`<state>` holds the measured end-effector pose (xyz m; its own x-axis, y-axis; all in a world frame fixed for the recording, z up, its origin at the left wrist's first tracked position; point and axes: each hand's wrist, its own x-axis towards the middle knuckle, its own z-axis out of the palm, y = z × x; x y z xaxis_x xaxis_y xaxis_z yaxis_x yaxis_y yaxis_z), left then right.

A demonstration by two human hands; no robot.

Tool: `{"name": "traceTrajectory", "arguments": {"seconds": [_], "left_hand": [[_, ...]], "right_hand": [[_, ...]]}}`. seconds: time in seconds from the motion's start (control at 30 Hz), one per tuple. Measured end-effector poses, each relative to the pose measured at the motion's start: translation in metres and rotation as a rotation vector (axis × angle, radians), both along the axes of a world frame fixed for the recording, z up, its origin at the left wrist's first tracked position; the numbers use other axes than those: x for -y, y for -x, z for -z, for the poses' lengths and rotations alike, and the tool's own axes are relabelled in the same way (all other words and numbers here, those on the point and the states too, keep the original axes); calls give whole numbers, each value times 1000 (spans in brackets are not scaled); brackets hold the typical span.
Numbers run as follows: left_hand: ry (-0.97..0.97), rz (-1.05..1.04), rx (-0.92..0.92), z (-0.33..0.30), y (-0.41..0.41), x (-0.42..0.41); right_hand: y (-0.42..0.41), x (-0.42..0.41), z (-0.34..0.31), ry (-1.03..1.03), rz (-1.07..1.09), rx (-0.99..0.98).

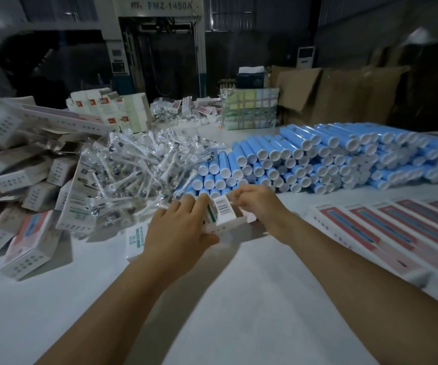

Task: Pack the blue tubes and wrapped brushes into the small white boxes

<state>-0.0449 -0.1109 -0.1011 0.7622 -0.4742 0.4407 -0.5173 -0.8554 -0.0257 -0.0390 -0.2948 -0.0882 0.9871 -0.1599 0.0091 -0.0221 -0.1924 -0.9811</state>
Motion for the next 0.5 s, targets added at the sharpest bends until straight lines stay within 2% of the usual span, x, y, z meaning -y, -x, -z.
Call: {"name": "traceTrajectory", "arguments": {"seconds": [0.13, 0.27, 0.33, 0.5], "left_hand": [[-88, -23, 11, 5, 3, 5], [-121, -26, 17, 9, 3, 10], [-126, -27, 16, 11, 0, 13], [-137, -5, 9, 10, -2, 26]], "right_hand": [[-22, 21, -25, 250, 342, 264], [-54, 72, -71, 662, 472, 349], [-69, 102, -93, 906, 504, 287], [-104, 129, -113, 1300, 379, -106]]}}
